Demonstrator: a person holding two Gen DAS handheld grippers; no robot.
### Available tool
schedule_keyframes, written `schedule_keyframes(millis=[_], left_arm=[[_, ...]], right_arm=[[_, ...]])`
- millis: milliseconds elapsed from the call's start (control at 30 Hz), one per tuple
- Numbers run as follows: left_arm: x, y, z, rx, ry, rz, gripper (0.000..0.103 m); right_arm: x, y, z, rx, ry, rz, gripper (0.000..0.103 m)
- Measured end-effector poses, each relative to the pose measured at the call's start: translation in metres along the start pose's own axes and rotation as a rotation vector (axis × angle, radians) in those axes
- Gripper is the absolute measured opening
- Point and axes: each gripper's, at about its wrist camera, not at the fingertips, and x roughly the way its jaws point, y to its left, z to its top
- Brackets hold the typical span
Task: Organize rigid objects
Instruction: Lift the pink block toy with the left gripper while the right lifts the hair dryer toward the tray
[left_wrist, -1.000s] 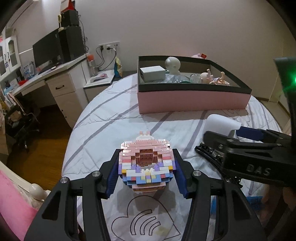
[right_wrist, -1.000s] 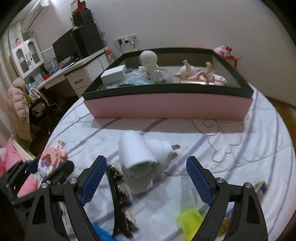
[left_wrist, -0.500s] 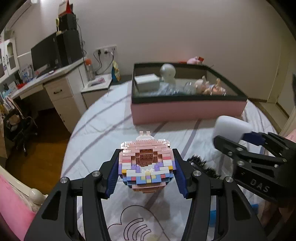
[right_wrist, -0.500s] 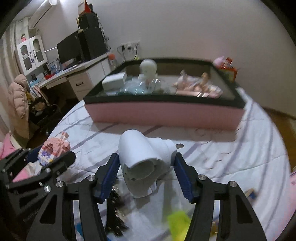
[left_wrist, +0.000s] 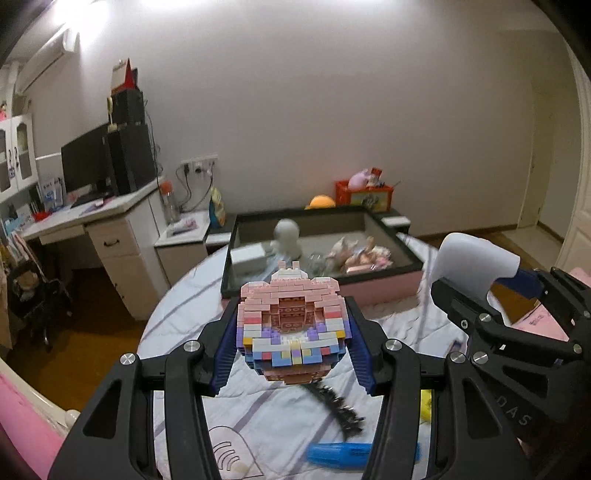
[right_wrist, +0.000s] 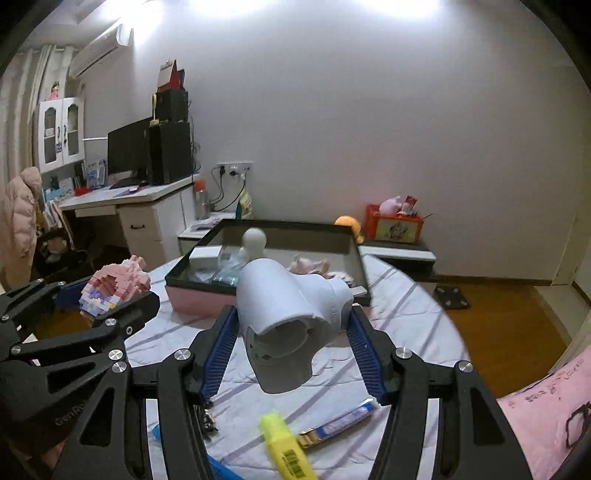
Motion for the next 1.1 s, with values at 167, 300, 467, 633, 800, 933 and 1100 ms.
schedule_keyframes(millis=[167,300,467,633,800,933,1100], left_arm=[[-0.022,-0.011,0.01,0.014,-0.066,-0.001,0.054],[-0.039,-0.018,0.017,0.036,-0.128,0.014,0.054],[-0.061,-0.022,0.026,0.041,-0.21,0.04,0.054],[-0.076,-0.022,0.036,0.045,-0.276,0.048,0.054],[-0.083,-0.026,0.044,0.08,-0.324,0.095,0.054],[-0.083,-0.024,0.048,0.083,-0.333,0.101,0.054],[-0.078,-0.023,0.05,0.087,-0.332,0.102,0.054]], right_arm=[[-0.026,-0.008,0.006,0.005,-0.063,-0.018,0.062],[-0.046,-0.011,0.013,0.004,-0.114,-0.034,0.062],[-0.066,-0.012,0.022,0.003,-0.184,-0.052,0.062],[-0.08,-0.01,0.031,-0.013,-0.243,-0.066,0.062],[-0.088,-0.007,0.039,-0.011,-0.287,-0.07,0.062],[-0.091,-0.007,0.041,-0.006,-0.299,-0.066,0.062],[-0.084,-0.008,0.044,-0.008,-0.297,-0.062,0.062]])
